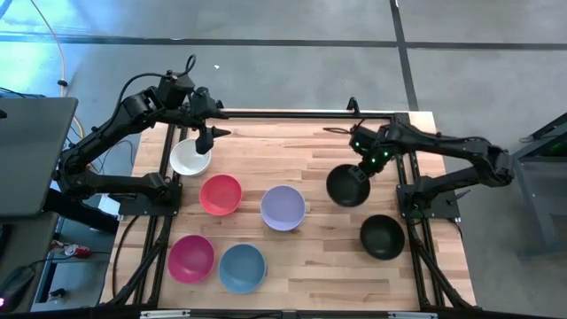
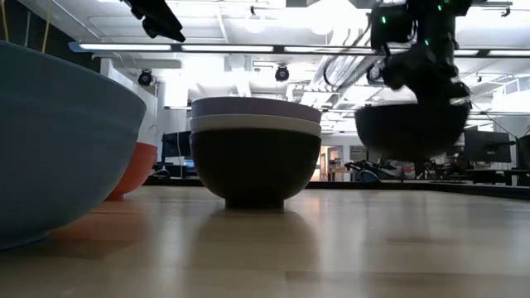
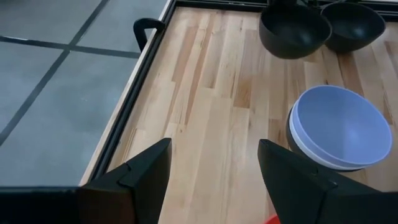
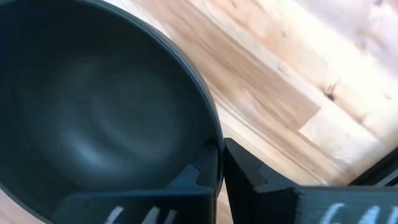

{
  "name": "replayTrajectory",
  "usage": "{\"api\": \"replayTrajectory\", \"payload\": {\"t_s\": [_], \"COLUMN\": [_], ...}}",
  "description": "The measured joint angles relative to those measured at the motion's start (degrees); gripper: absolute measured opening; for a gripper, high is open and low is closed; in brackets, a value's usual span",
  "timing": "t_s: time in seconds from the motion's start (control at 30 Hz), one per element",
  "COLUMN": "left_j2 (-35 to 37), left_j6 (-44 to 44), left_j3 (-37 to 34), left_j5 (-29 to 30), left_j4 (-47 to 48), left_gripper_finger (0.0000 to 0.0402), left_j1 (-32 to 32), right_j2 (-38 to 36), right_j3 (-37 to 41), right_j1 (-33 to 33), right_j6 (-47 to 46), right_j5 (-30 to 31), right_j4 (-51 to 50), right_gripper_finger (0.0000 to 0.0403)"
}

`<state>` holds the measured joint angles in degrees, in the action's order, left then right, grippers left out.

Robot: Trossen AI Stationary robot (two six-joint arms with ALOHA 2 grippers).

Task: Nest bowls inside each other
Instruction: Stack the top black bowl on top of the violet bowl

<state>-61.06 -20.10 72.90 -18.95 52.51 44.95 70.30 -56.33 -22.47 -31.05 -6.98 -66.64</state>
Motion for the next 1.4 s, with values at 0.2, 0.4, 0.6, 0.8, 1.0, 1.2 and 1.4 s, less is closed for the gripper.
{"api": "replayTrajectory", "payload": {"t_s": [0.2, 0.4, 0.6, 0.8, 1.0, 1.2, 1.4], "left_j2": [0.00, 0.00, 0.00, 0.00, 0.00, 0.00, 0.00], "left_j6": [-0.94, -1.51, -1.85, -3.70, -5.20, -5.20, -4.05], "left_j3": [0.00, 0.00, 0.02, 0.02, 0.02, 0.02, 0.02], "left_j5": [0.01, 0.01, 0.02, 0.31, 3.29, 7.66, 7.42], "left_j4": [0.02, 0.09, 0.81, 1.98, 3.46, 4.24, 4.22], "left_gripper_finger": [0.0227, 0.0227, 0.0227, 0.0227, 0.0227, 0.0227, 0.0227], "left_j1": [0.00, 0.00, 0.04, 0.04, 1.04, 8.44, 17.88], "right_j2": [2.20, 9.61, 20.34, 30.18, 38.85, 44.34, 45.09], "right_j3": [-10.83, -23.50, -35.57, -46.37, -54.91, -59.99, -60.56], "right_j1": [-0.01, 0.01, 1.56, 5.03, 9.28, 13.48, 16.40], "right_j6": [-1.94, -2.62, -2.10, -0.54, -0.42, 0.46, -0.55], "right_j5": [-0.47, -3.75, -6.77, -6.74, -6.73, -6.73, -6.62], "right_j4": [-6.57, -12.70, -18.99, -19.48, -19.59, -18.92, -15.26], "right_gripper_finger": [0.0001, 0.0000, 0.0000, 0.0000, 0.0000, 0.0000, 0.0000]}}
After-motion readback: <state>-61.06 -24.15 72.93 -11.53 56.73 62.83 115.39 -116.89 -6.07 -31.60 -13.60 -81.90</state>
